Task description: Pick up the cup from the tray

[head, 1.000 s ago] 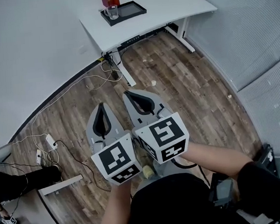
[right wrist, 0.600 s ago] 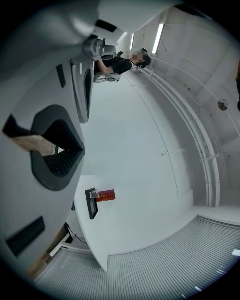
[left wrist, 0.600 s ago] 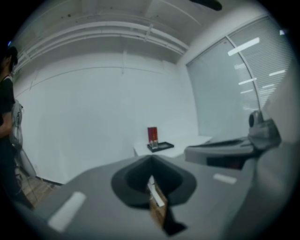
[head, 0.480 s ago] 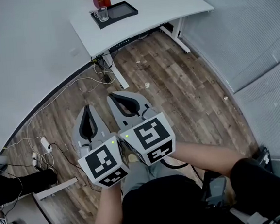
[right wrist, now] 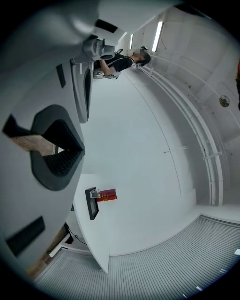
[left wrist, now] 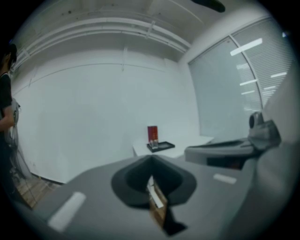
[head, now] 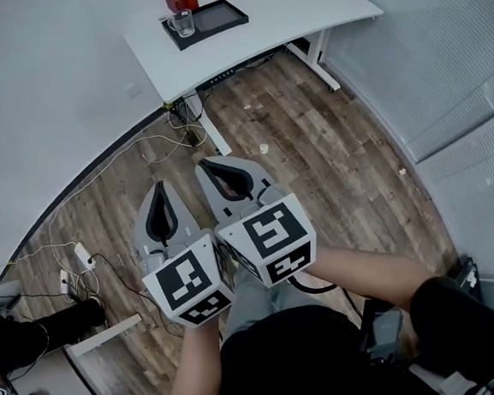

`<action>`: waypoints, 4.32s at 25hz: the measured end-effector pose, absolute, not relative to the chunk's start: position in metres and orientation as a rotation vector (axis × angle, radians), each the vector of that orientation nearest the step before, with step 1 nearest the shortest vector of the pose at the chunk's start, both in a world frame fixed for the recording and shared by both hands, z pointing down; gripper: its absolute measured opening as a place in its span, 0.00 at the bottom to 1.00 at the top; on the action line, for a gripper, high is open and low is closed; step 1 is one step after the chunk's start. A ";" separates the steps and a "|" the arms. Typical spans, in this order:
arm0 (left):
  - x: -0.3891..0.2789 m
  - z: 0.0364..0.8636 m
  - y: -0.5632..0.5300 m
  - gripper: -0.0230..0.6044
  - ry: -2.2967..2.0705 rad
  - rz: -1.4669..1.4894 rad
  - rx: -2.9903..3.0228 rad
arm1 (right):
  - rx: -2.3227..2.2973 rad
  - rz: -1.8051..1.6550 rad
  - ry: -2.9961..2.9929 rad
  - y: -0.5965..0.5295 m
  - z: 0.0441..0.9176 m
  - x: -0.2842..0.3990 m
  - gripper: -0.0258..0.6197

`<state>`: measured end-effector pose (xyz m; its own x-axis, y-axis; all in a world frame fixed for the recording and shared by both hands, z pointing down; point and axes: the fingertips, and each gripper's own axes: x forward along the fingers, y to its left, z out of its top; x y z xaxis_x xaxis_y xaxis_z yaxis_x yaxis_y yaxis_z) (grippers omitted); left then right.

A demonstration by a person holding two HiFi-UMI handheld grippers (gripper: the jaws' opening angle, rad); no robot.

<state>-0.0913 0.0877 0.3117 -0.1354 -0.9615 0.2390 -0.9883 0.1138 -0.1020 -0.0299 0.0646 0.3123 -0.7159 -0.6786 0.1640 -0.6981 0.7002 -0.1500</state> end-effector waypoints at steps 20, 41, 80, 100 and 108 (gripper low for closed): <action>-0.143 0.330 -0.007 0.04 -2.203 0.343 2.000 | 1.160 0.301 -2.741 -0.028 0.329 -0.082 0.06; -0.178 0.321 -0.066 0.04 -2.178 0.279 2.050 | 1.205 0.245 -2.713 -0.084 0.320 -0.116 0.06; -0.125 0.306 -0.253 0.04 -2.198 0.300 2.099 | 1.204 0.206 -2.776 -0.269 0.305 -0.068 0.06; -0.114 0.312 -0.297 0.04 -2.216 0.319 2.093 | 1.194 0.246 -2.809 -0.314 0.312 -0.056 0.06; -0.127 0.327 -0.337 0.04 -2.151 0.307 2.095 | 1.227 0.274 -2.759 -0.352 0.326 -0.068 0.06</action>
<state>-0.1266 -0.3369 0.3265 -0.0326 -0.9730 0.2283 -0.9981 0.0196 -0.0588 -0.0684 -0.3521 0.3256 -0.6676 -0.7242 0.1728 -0.7441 0.6573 -0.1200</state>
